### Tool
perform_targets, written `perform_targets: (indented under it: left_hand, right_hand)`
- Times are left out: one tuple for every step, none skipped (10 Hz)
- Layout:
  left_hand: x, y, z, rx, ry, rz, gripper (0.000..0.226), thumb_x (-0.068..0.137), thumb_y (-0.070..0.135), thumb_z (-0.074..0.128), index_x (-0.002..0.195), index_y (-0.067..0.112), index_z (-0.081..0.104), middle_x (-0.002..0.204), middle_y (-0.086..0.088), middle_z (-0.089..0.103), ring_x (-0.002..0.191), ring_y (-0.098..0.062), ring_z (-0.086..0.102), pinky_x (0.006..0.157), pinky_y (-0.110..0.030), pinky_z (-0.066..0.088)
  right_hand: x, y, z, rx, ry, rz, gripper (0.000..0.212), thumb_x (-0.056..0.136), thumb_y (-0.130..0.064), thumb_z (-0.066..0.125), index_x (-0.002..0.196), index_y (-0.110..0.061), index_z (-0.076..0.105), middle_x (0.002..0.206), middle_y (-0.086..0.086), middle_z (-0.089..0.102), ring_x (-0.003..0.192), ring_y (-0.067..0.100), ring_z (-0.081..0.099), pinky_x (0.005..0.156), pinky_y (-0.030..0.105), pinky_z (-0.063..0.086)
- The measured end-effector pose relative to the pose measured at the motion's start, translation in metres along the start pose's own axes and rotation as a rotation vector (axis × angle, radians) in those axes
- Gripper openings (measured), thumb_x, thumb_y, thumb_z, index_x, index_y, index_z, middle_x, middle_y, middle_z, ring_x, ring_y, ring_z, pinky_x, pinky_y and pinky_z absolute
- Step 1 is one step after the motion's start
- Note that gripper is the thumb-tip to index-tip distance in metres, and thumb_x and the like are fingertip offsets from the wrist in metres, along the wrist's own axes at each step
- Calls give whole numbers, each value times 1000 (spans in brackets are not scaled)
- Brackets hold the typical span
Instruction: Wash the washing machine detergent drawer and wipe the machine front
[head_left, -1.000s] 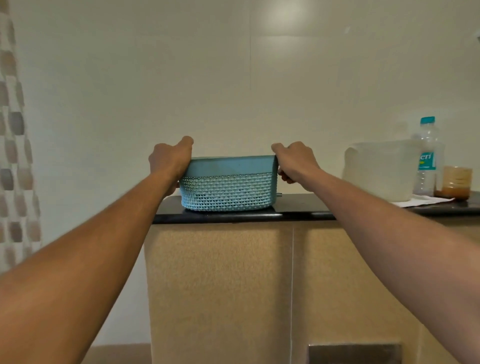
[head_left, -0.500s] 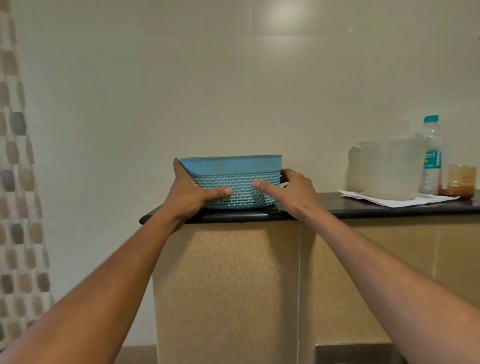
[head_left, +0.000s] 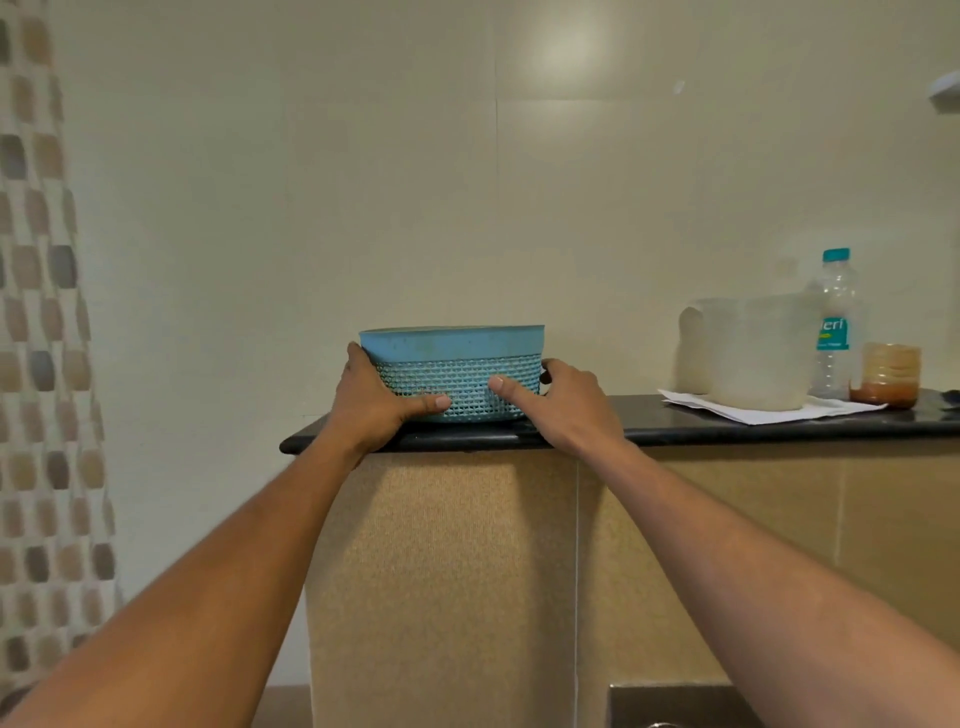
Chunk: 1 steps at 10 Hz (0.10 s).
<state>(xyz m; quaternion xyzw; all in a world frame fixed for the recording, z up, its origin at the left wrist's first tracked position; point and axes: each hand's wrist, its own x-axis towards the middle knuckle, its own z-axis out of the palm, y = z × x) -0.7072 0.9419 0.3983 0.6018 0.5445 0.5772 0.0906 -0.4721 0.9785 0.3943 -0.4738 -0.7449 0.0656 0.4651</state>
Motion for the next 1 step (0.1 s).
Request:
perform_targets:
  left_hand:
    - [-31, 8, 12, 147, 150, 102, 113, 57, 53, 92, 142, 9, 30, 142, -10, 39, 133, -26, 41, 111, -46, 41]
  right_hand:
    - [-19, 2, -1, -17, 143, -74, 70, 85, -70, 57, 133, -18, 54, 126, -1, 62, 110, 15, 56, 80, 30, 46]
